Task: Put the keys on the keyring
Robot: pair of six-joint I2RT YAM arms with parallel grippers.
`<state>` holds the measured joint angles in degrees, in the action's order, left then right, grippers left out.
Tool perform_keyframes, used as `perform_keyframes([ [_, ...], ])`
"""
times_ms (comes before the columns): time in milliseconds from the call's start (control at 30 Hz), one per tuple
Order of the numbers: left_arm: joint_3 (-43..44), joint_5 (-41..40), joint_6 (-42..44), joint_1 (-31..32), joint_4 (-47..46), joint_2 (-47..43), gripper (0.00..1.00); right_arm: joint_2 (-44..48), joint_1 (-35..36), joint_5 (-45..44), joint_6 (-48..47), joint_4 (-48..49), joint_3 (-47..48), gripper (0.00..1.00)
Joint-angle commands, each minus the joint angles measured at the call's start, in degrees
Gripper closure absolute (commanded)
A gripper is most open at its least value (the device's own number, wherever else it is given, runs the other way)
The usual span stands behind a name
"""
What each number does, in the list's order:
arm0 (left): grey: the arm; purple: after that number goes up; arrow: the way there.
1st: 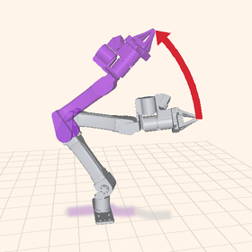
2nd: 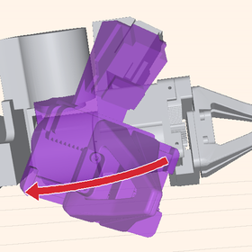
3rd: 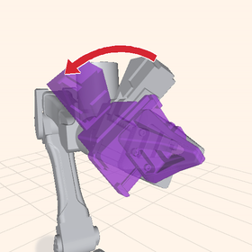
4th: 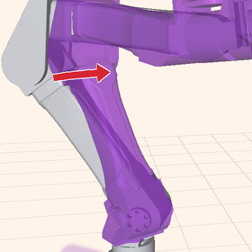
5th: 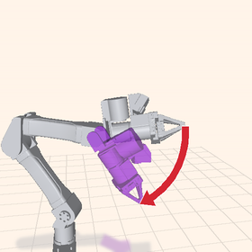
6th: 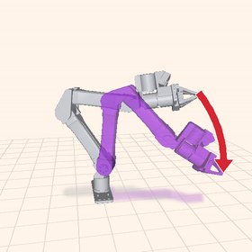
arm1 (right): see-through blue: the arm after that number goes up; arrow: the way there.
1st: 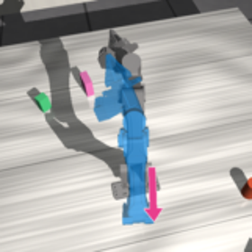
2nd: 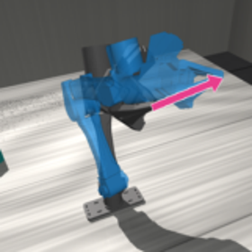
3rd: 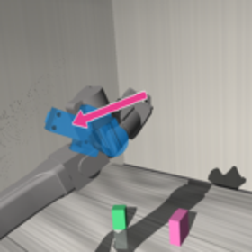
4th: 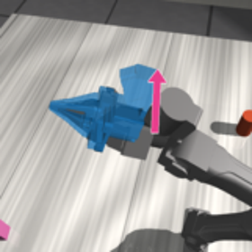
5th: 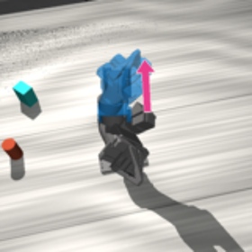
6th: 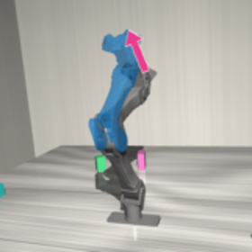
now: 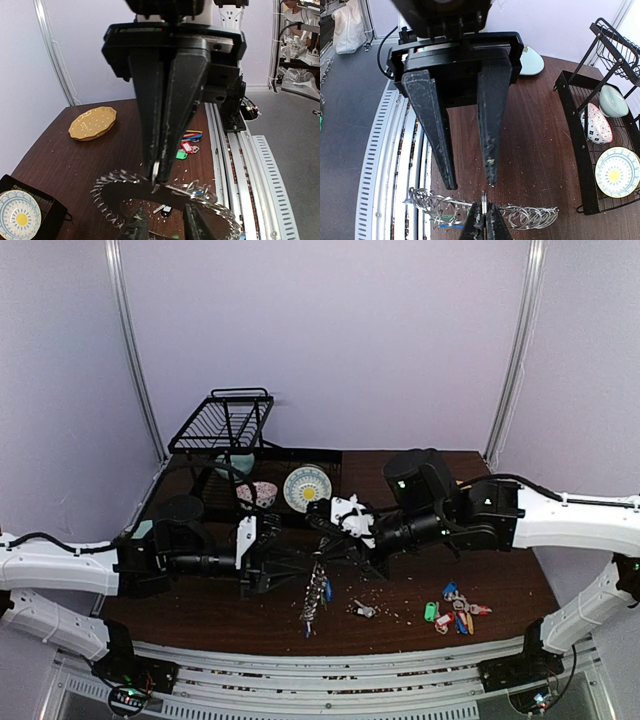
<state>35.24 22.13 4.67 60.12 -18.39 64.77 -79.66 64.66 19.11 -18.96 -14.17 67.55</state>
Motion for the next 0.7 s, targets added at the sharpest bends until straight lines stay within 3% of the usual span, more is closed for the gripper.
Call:
perform_keyframes([
  [0,2.8,0.0,3.6,1.5,-3.2,1.5,0.77,1.2,0.6,1.1,-1.9,2.3,1.2,1.0],
  [267,1.7,-2.0,2.8,1.6,-7.6,1.2,0.92,1.7,1.0,2.0,-2.6,3.3,1.0,1.0],
  [433,1.8,-1.6,3.1,1.6,-7.6,1.7,0.86,1.8,1.2,1.8,-2.8,3.3,1.0,1.0],
  [567,2.1,-1.9,2.9,1.6,-7.1,2.2,0.97,2.0,1.3,1.9,-2.8,3.7,0.9,1.0],
  [667,2.2,-2.2,3.5,1.7,-6.2,2.3,0.93,2.0,1.3,1.9,-2.9,3.8,0.9,1.0],
])
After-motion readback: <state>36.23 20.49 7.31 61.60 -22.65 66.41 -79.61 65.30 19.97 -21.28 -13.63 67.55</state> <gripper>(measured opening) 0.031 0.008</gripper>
